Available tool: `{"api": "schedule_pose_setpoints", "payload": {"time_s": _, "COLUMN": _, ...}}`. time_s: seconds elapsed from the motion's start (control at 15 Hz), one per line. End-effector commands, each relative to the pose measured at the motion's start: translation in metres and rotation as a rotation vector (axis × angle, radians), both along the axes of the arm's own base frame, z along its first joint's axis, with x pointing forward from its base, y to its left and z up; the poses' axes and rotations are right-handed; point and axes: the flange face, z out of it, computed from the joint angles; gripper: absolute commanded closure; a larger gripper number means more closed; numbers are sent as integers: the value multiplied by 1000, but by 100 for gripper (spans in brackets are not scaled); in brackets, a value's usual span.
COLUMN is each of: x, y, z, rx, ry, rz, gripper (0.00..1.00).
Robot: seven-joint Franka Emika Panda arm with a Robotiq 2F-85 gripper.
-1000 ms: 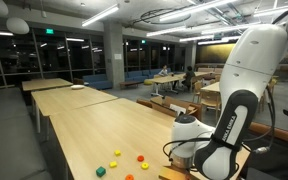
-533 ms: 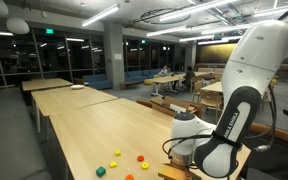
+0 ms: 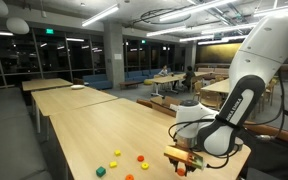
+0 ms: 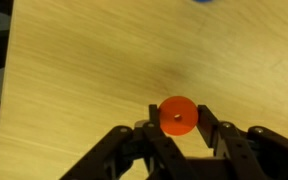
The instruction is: Put some of the rings in the bowl
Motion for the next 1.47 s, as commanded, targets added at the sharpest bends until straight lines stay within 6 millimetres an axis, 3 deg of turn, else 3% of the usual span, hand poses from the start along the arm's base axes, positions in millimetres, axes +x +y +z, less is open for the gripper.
{"api": "schedule_pose_setpoints", "payload": {"time_s": 0.0, "x": -1, "y": -59, "z": 33, "rx": -30, "ry": -42, "rz": -58, "gripper": 78}}
{"api": "schedule_pose_setpoints", "payload": {"time_s": 0.47, "x": 17, "y": -192, "z": 68, "rx": -62, "ry": -90, "rz": -123, "gripper": 78}}
{"api": "schedule_pose_setpoints", "payload": {"time_s": 0.73, "x": 25, "y": -248, "z": 75, "rx": -75, "ry": -103, "rz": -120, "gripper": 78}}
{"api": "schedule_pose_setpoints", "payload": {"time_s": 1.0, "x": 36, "y": -283, "z": 72, "rx": -55, "ry": -103, "rz": -106, "gripper": 78}}
{"api": "schedule_pose_setpoints", "payload": {"time_s": 1.33, "x": 51, "y": -303, "z": 57, "rx": -13, "ry": -89, "rz": -80, "gripper": 77}}
{"api": "schedule_pose_setpoints", "payload": {"time_s": 1.4, "x": 55, "y": -307, "z": 53, "rx": -1, "ry": -88, "rz": -77, "gripper": 33}}
